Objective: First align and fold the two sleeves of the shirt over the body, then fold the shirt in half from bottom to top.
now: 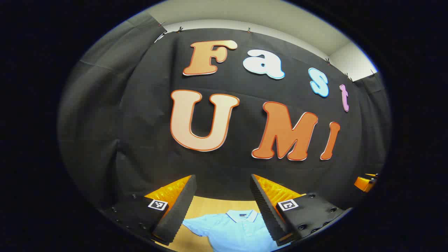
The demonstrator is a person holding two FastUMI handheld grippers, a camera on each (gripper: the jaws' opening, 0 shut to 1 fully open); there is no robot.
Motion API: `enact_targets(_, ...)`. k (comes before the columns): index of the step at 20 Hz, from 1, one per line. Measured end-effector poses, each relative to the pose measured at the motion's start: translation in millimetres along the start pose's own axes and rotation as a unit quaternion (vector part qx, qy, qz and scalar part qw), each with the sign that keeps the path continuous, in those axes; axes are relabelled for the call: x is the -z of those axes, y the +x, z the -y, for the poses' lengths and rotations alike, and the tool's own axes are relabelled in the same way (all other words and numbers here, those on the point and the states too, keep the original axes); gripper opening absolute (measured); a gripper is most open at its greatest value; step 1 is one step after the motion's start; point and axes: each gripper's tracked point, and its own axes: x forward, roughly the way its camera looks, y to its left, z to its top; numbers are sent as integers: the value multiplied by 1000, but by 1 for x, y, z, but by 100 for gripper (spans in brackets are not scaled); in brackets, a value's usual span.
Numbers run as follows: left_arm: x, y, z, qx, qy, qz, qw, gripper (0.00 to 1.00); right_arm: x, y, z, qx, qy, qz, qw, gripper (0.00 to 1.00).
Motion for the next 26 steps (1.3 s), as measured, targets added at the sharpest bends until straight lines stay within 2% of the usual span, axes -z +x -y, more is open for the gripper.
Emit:
enact_targets(4,6,2,-38,-26,48,-15,998,99,9,17,-27,-15,12,-29,999,99)
enact_targets(6,7,4,-46,-36,61,-16,997,98,13,30,-38,-35,8,-40,999,98)
enact_targets(9,6,14,-49,-56,66,-23,996,98,16,54,-36,-44,-5,-65,997,100)
enact_targets(12,11,25,-53,-88,56,-19,994,98,18,75,-29,-53,10,-80,995,99)
enact_targets(16,25,41,-48,-104,38,-29,993,99,28,97,-15,-46,23,-98,994,98)
enact_targets(19,24,54,-47,-105,54,-29,993,99,38,110,-10,-38,18,-115,993,98)
enact_targets(24,34,84,-45,-78,69,-39,994,99,69,124,-7,-1,33,-159,987,98)
enact_targets(26,38,93,-49,-69,69,-41,994,99,94,128,-3,25,37,-204,978,98)
